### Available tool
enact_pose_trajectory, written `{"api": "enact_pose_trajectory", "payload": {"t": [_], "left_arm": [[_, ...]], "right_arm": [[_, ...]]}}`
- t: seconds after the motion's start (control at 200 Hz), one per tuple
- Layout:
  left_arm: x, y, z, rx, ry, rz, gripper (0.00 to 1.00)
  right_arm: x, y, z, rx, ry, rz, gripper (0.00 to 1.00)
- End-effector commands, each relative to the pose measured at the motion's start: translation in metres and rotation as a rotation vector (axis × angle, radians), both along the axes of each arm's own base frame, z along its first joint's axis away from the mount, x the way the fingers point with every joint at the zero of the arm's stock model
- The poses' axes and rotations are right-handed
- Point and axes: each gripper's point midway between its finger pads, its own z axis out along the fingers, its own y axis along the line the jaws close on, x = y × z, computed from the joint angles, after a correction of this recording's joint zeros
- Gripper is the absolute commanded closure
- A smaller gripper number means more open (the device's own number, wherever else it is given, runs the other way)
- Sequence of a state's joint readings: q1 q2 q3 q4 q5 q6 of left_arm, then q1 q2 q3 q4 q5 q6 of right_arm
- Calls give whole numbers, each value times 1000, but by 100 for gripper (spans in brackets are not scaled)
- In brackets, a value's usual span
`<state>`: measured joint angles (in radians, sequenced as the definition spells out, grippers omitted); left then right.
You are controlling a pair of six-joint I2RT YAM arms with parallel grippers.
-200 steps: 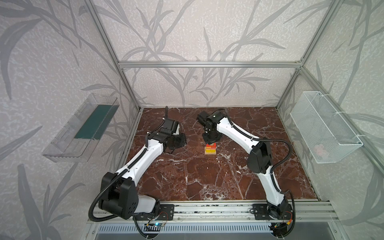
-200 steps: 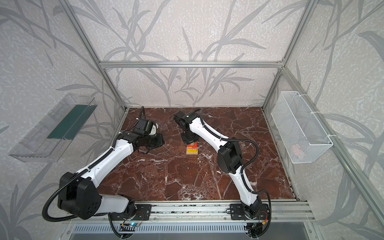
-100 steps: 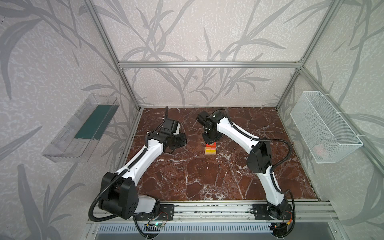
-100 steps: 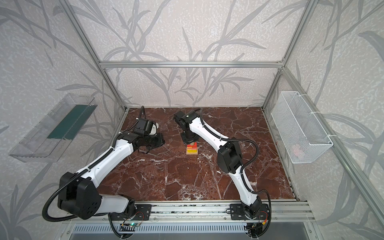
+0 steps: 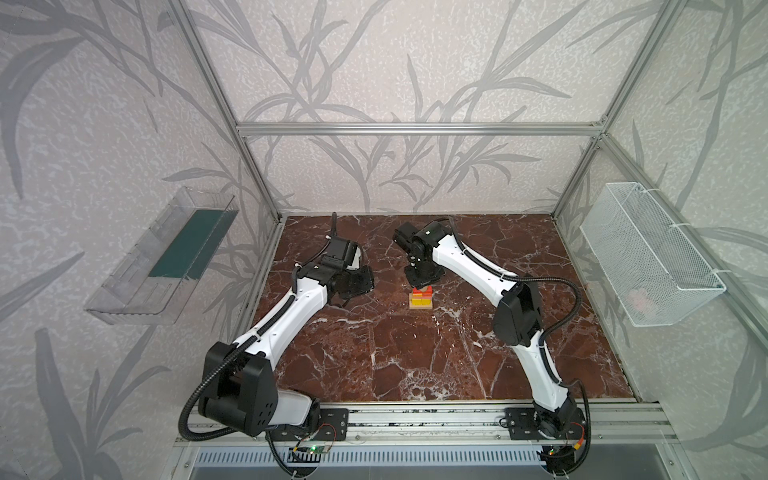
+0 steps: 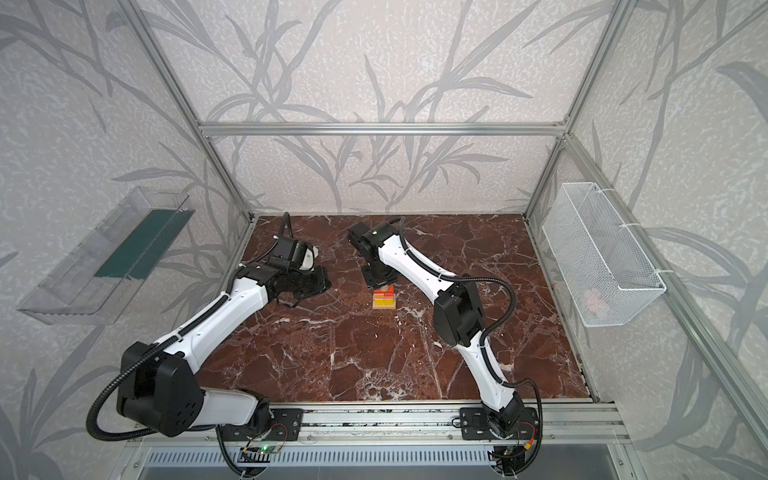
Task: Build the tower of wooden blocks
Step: 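Lower the wooden cylinder upright onto the red bar atop the tower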
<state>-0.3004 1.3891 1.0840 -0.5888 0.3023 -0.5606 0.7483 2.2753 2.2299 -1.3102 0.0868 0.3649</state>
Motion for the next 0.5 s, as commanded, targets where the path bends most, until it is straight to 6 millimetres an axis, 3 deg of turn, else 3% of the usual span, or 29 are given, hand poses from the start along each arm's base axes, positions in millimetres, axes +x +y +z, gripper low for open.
{"api": "enact_pose_trajectory", "payload": {"t": [0.0,0.495], "left_arm": [[1,0,-1,-9,-1,6,94],[1,0,-1,-9,-2,5,94]], "right_arm": [[1,0,0,-1,11,0,93],[3,1,-2,0,10,-5,85]]}}
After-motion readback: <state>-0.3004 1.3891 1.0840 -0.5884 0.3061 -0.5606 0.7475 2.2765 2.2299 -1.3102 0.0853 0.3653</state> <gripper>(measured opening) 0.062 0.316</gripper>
